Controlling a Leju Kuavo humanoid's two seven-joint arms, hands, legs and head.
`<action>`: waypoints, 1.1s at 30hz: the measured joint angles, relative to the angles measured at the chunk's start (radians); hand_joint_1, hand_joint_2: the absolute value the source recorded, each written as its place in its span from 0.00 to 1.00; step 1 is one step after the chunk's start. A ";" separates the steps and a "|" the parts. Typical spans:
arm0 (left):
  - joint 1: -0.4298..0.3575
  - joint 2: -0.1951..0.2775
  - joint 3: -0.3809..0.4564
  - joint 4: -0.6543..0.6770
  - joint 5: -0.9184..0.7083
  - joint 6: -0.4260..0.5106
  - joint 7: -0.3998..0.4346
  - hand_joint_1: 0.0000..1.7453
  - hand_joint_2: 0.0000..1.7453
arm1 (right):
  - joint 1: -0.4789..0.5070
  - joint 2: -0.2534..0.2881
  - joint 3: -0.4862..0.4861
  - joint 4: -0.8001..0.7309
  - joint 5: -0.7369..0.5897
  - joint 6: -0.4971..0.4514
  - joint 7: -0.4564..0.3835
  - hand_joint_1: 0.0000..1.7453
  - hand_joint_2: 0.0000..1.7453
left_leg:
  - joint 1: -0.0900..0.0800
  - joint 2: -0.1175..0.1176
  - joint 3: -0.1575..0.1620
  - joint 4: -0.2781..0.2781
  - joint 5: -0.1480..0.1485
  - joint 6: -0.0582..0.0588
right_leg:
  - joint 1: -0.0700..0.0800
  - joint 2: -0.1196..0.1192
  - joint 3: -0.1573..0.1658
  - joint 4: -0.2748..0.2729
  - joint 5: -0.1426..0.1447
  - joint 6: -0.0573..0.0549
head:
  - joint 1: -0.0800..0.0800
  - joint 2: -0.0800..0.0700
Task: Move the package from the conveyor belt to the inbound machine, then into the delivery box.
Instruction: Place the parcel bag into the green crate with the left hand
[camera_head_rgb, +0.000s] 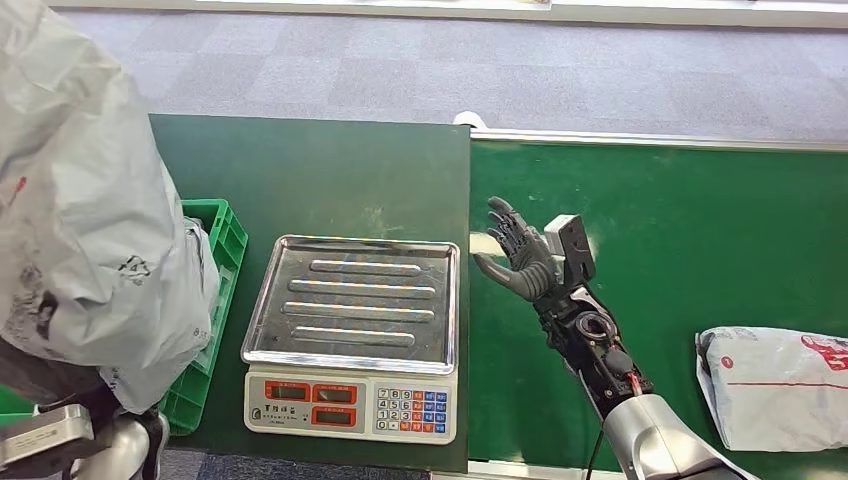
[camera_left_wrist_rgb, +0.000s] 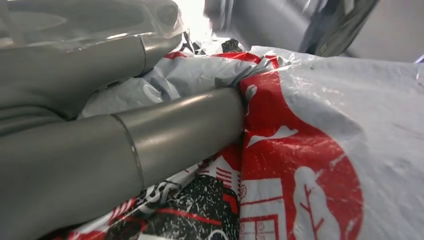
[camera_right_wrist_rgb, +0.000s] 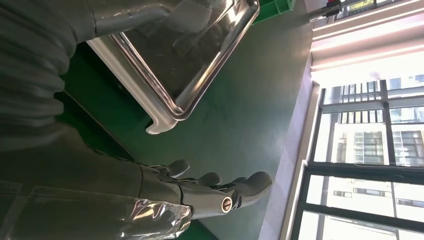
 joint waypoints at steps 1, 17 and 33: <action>-0.001 -0.011 0.030 -0.013 -0.062 0.000 0.000 1.00 0.00 | 0.006 -0.003 0.000 0.000 -0.001 -0.001 -0.002 0.00 1.00 | 0.000 0.000 0.000 0.000 0.000 0.000 | 0.000 0.000 0.000 0.000 0.000 0.000 | 0.000 0.000; -0.044 -0.129 0.290 -0.038 -0.508 0.000 0.000 1.00 0.00 | 0.093 -0.046 0.001 -0.074 -0.011 -0.032 -0.008 0.00 1.00 | 0.000 0.002 0.000 0.000 0.000 0.000 | 0.000 0.002 -0.001 0.000 0.000 0.000 | 0.000 0.000; -0.072 -0.201 0.437 0.101 -0.754 0.000 0.026 0.97 0.00 | 0.107 -0.053 0.016 -0.098 -0.020 -0.058 -0.008 0.00 1.00 | 0.000 0.003 0.000 0.000 0.000 0.000 | 0.000 0.002 -0.001 0.000 0.000 0.000 | 0.000 0.000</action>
